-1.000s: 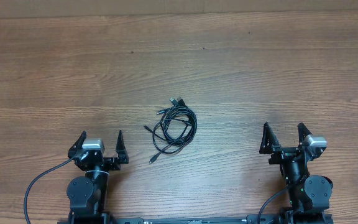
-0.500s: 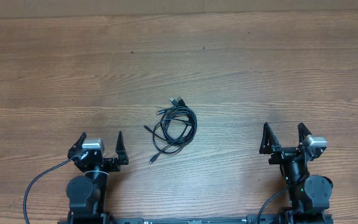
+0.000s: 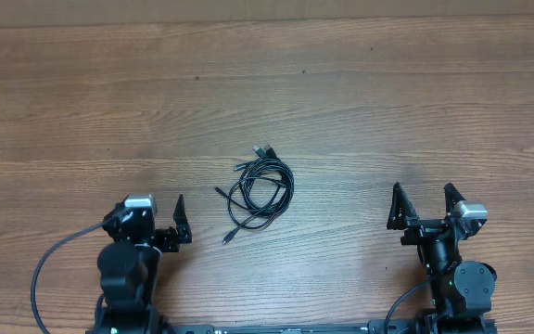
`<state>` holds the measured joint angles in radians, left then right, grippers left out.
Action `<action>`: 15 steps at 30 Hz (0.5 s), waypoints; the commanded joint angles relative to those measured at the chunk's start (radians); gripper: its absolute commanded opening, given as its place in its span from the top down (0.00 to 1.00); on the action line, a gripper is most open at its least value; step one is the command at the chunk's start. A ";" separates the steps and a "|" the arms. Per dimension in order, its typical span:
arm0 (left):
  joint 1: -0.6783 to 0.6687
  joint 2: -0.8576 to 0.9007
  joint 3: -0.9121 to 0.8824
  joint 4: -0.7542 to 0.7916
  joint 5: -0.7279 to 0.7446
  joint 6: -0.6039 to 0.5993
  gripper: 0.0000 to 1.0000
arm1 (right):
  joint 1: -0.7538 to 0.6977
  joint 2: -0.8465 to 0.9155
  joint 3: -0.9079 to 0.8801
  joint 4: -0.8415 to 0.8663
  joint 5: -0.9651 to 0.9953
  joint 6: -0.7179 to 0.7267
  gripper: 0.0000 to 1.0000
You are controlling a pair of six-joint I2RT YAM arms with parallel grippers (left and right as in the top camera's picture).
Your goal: Untangle cables
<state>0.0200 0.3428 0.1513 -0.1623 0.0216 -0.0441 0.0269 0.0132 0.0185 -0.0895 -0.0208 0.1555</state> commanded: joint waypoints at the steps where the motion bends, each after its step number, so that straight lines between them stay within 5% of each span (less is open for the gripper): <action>1: -0.001 0.116 0.073 0.001 -0.002 0.023 0.00 | -0.003 -0.005 -0.010 0.005 0.009 -0.006 0.00; 15: -0.011 0.572 0.365 -0.207 -0.003 0.056 0.00 | -0.003 -0.005 -0.010 0.005 0.009 -0.006 0.00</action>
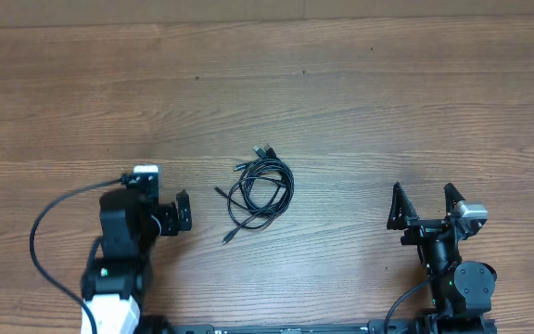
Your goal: Untangle cables
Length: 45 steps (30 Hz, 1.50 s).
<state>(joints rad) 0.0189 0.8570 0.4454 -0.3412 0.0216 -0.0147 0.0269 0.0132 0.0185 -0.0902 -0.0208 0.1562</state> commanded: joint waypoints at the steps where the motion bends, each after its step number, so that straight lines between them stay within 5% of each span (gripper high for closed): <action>1: -0.010 0.082 0.093 -0.051 -0.003 0.027 0.00 | -0.003 -0.005 -0.010 0.006 0.009 -0.007 0.00; 17: -0.027 0.212 0.272 -0.278 -0.003 0.029 0.01 | -0.003 -0.005 -0.010 0.006 0.009 -0.007 0.00; 31: -0.027 0.212 0.666 -0.676 0.050 -0.008 0.01 | -0.003 -0.005 -0.010 0.006 0.009 -0.007 0.00; 45: -0.027 0.216 0.716 -0.720 0.057 -0.008 0.00 | -0.003 -0.005 -0.010 0.006 0.009 -0.007 0.00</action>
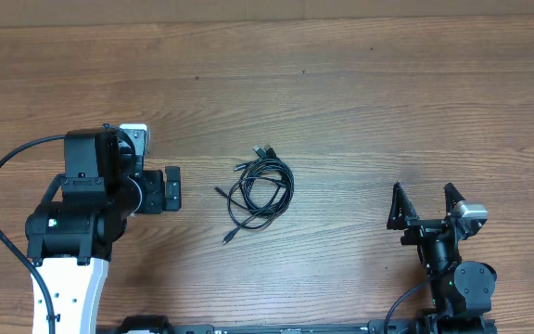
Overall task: Untangle cables
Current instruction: 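Move the left gripper over the black cable bundle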
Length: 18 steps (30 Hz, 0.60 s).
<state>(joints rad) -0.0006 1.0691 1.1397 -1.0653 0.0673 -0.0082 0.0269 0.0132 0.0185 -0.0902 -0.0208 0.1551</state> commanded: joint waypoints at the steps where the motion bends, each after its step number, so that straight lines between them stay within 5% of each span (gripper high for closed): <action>1: -0.008 0.004 0.022 0.004 0.011 -0.014 0.01 | -0.003 -0.005 -0.010 0.006 0.009 -0.006 0.00; 18: -0.008 0.004 0.021 0.008 0.051 -0.018 0.01 | -0.003 -0.005 -0.010 0.006 0.009 -0.006 0.00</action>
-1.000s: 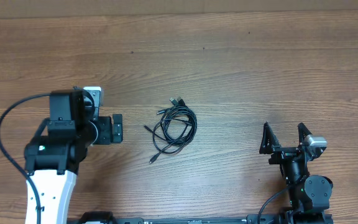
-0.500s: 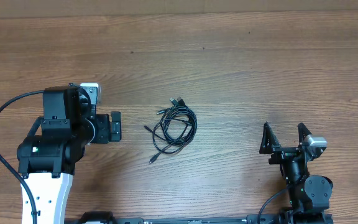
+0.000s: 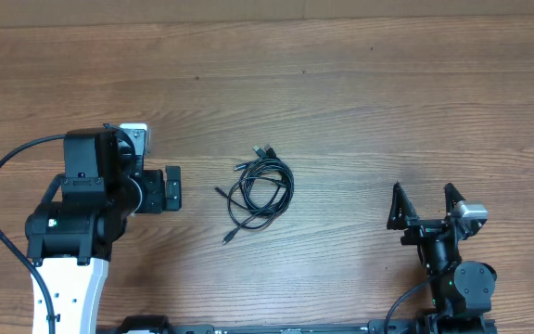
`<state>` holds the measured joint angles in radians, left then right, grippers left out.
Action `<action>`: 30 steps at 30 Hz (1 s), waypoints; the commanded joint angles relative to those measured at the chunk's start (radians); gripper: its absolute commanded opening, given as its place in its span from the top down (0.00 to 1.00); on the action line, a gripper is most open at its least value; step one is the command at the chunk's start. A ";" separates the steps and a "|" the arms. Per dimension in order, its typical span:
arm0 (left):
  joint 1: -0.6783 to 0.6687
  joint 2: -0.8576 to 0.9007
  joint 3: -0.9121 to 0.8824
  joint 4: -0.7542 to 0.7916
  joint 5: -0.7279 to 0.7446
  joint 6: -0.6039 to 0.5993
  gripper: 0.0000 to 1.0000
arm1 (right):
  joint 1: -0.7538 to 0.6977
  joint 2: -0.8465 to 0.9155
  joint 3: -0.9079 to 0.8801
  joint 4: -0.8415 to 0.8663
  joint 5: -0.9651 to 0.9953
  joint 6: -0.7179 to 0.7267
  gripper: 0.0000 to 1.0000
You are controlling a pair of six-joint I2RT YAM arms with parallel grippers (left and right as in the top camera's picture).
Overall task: Untangle cables
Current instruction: 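Move the left gripper over the black cable bundle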
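A tangle of thin black cables [image 3: 260, 192] lies in loose loops at the middle of the wooden table, with plug ends sticking out at the top, the left and the bottom left. My left gripper [image 3: 171, 188] hangs raised just left of the tangle and apart from it. From above it shows only as a dark block, so its jaws cannot be read. At the front right my right gripper [image 3: 424, 204] rests low, open and empty, well away from the cables.
The left arm's white and black body [image 3: 72, 232] and its looping black lead [image 3: 3, 199] fill the front left. The table's far edge [image 3: 267, 20] runs along the top.
My left arm first rested at the front left with its gripper near the table's front. Then it stood higher and farther in. By the last earlier moment its gripper hung just left of the tangle, where it stays. The right arm and the cables kept their places.
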<state>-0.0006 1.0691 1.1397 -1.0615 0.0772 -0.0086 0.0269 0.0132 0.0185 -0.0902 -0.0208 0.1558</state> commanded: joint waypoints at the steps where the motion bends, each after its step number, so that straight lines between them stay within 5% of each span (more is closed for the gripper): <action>1: -0.008 0.004 0.021 0.004 0.047 -0.017 0.01 | -0.003 -0.005 -0.010 0.006 0.009 -0.006 0.00; 30: -0.082 0.212 0.021 0.003 0.063 -0.018 0.00 | -0.003 -0.005 -0.010 0.006 0.009 -0.006 0.00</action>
<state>-0.0742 1.2602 1.1400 -1.0630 0.1261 -0.0193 0.0265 0.0132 0.0185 -0.0898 -0.0212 0.1558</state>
